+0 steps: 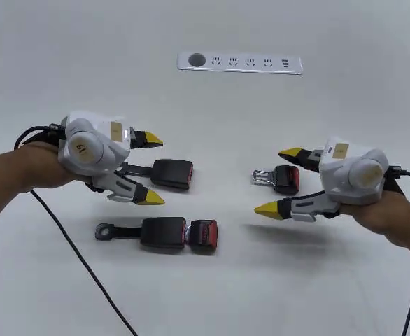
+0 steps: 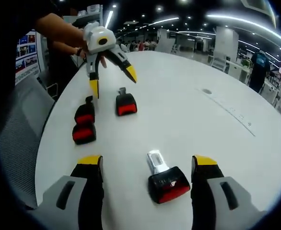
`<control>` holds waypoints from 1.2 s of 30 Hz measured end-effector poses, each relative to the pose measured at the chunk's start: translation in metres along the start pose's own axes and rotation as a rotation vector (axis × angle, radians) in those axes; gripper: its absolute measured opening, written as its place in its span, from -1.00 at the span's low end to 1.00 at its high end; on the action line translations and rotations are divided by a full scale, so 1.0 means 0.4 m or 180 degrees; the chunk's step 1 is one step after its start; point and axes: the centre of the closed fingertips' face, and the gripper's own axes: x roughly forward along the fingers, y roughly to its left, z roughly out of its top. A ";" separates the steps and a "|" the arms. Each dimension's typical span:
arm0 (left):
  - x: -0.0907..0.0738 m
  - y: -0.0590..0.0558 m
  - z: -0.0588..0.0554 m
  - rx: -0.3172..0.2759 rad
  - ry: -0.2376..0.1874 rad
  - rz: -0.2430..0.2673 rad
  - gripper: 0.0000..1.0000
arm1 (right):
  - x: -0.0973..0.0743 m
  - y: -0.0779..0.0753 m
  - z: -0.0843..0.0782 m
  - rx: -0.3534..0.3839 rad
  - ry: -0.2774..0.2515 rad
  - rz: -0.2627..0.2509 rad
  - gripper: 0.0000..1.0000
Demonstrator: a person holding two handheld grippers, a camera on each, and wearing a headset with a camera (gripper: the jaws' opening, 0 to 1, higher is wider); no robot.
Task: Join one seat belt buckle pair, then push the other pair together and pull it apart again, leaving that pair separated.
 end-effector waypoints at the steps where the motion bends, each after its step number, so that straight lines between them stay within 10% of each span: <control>1: 0.003 0.002 0.001 0.0011 0.0011 -0.0009 0.34 | -0.003 -0.008 -0.006 -0.0011 0.0026 0.0007 0.49; 21: 0.076 0.010 -0.087 0.0191 0.0486 -0.0245 0.01 | 0.001 -0.037 -0.100 -0.0027 0.0459 0.0252 0.15; 36: 0.084 -0.004 -0.077 -0.0002 0.0437 -0.0377 -0.12 | 0.019 -0.041 -0.106 -0.0255 0.0514 0.0350 -0.19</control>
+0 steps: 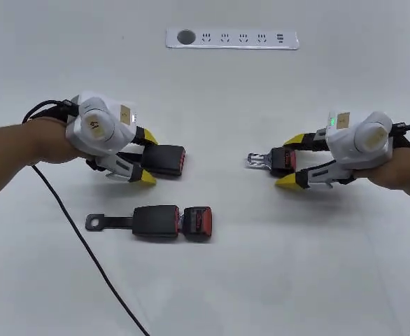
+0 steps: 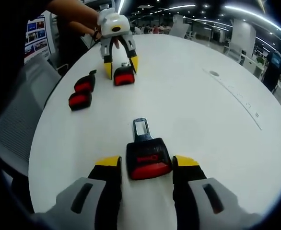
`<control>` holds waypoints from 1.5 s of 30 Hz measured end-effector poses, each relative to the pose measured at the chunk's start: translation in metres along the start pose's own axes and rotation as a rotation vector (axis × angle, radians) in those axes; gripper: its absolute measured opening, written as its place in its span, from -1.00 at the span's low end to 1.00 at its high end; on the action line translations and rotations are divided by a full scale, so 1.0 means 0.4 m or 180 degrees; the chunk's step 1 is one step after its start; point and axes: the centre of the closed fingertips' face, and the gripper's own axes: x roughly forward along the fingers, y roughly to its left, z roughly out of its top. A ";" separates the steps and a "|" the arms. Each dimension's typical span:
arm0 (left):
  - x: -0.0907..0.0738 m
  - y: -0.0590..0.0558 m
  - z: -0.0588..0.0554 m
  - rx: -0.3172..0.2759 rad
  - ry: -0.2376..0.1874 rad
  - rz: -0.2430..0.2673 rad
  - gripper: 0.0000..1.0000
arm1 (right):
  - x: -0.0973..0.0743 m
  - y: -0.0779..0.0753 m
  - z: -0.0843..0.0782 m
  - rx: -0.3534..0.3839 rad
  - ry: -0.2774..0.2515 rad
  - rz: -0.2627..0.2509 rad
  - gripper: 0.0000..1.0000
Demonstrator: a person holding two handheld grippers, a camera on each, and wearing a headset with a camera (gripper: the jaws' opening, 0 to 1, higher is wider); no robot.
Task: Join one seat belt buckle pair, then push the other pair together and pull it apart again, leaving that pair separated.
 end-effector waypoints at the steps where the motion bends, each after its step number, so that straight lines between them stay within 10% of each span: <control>1: 0.000 0.001 0.000 -0.0009 -0.0003 -0.0002 -0.13 | 0.001 -0.006 0.000 -0.0034 0.0025 -0.0022 -0.24; 21: 0.016 0.024 0.004 -0.0370 -0.0010 0.0195 -0.29 | -0.003 -0.023 0.006 -0.0108 0.0109 0.0036 -0.30; 45: 0.012 0.028 0.002 -0.0341 -0.0004 0.0152 -0.29 | 0.051 -0.013 0.073 -0.0123 -0.0044 0.0097 -0.30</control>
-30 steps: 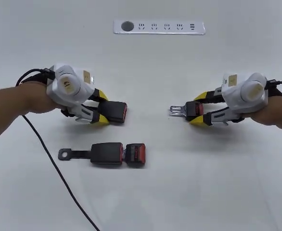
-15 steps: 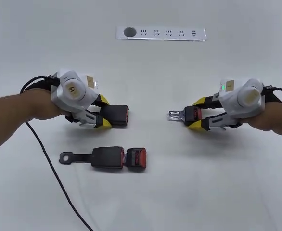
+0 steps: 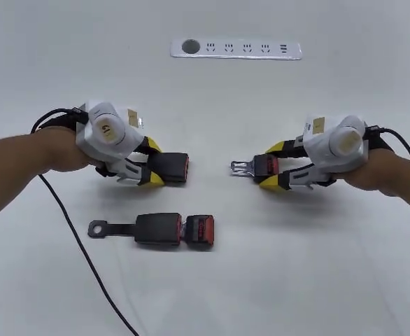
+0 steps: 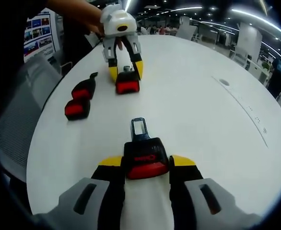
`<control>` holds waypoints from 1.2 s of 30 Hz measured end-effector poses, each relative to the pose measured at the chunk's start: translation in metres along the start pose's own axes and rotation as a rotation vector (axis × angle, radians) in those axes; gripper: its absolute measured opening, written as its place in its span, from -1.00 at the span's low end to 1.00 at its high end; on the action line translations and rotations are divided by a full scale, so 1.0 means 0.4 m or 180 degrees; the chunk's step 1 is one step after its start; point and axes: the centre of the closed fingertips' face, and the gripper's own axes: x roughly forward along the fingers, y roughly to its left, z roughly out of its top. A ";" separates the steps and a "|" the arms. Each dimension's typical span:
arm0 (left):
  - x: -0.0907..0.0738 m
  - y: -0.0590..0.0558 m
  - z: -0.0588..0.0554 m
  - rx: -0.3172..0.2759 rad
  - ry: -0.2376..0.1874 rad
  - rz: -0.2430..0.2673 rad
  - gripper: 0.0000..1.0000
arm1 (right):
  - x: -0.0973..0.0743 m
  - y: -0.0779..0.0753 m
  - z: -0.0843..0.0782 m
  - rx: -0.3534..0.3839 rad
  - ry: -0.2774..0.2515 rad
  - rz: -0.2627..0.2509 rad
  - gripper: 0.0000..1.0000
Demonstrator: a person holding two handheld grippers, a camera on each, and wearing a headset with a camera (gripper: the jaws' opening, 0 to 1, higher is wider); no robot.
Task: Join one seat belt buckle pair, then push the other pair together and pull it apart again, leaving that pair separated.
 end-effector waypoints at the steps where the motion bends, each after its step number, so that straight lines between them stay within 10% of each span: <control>1: 0.000 0.000 0.000 -0.0005 0.0000 0.0001 -0.29 | 0.001 0.001 0.002 0.0000 -0.0008 0.0001 -0.30; 36: 0.005 -0.001 -0.008 -0.0114 -0.0003 0.0085 -0.29 | 0.145 0.066 0.140 -0.0036 -0.0295 0.0087 -0.30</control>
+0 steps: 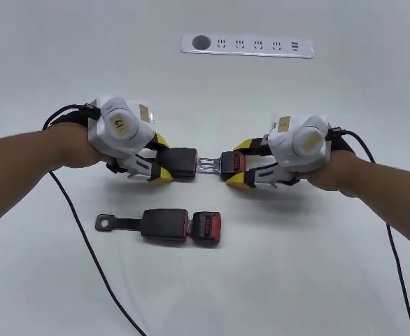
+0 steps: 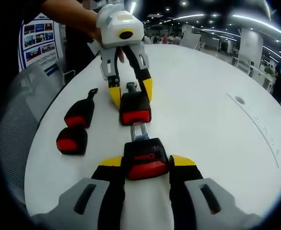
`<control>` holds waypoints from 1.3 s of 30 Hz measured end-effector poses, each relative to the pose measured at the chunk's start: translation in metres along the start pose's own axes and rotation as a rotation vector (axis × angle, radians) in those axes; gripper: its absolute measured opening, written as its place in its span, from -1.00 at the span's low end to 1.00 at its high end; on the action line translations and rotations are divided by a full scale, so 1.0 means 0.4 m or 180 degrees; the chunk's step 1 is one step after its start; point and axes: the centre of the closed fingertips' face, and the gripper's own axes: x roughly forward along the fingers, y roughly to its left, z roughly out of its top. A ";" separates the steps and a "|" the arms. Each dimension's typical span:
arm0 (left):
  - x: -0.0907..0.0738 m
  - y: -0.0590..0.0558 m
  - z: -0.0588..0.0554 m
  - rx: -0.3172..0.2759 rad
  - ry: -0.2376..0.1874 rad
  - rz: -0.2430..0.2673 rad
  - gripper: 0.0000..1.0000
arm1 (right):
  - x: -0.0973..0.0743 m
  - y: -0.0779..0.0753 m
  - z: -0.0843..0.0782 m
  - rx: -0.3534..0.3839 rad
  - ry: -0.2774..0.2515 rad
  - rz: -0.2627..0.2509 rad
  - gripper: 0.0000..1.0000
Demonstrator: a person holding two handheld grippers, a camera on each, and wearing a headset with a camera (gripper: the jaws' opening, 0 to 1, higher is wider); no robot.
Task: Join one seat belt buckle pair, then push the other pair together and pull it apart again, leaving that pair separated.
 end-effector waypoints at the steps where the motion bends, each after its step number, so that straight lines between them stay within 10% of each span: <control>1: 0.000 0.000 0.000 0.0001 -0.0001 -0.0001 -0.29 | 0.002 0.003 0.003 -0.0002 -0.0003 0.0006 -0.30; 39: -0.004 -0.008 0.020 0.0133 -0.0026 -0.0047 -0.32 | 0.033 0.016 0.030 0.0027 0.0048 0.0075 -0.31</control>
